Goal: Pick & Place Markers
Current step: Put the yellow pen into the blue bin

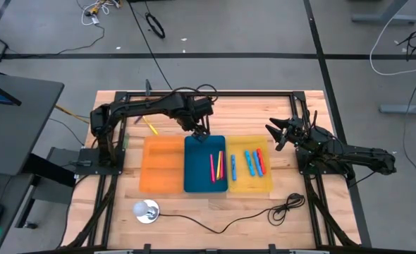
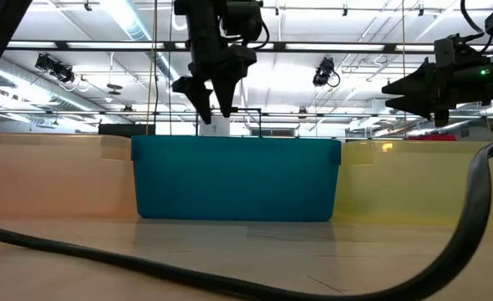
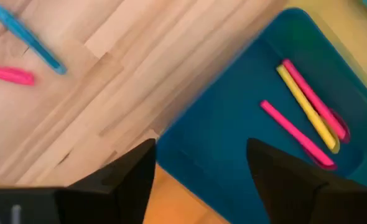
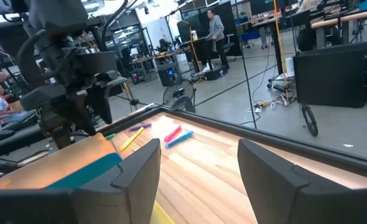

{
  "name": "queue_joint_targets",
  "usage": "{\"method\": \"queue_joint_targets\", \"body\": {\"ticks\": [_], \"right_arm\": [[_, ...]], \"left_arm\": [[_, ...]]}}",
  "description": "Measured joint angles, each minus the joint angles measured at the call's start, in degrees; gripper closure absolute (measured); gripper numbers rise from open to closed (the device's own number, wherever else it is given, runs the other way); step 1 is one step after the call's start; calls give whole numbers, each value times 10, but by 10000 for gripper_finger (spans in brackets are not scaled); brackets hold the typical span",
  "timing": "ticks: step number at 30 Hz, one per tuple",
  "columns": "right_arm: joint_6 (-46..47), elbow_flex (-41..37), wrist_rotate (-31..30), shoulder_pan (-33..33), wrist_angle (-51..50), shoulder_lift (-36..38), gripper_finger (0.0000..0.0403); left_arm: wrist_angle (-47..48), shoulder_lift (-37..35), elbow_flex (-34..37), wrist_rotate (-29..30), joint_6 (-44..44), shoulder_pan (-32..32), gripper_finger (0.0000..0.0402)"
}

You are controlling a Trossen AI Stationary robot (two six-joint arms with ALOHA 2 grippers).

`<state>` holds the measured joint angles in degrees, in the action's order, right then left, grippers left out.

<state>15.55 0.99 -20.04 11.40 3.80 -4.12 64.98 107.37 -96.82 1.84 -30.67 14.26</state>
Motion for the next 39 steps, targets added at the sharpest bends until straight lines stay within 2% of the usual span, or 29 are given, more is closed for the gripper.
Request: {"method": "queue_joint_targets", "body": {"ticks": [7,13,23,27,32,39], "right_arm": [[0,0,0,0,0,0,188],[0,0,0,0,0,0,188],[0,0,0,0,0,0,188],[0,0,0,0,0,0,188],[0,0,0,0,0,0,188],[0,0,0,0,0,0,188]], "left_arm": [[16,0,0,-3,23,20,112],[32,-18,15,-2,149,49,111],[21,-83,104,5,379,100,110],[21,-105,142,15,445,124,110],[20,-125,194,16,497,159,110],[26,-135,264,18,497,211,110]]}}
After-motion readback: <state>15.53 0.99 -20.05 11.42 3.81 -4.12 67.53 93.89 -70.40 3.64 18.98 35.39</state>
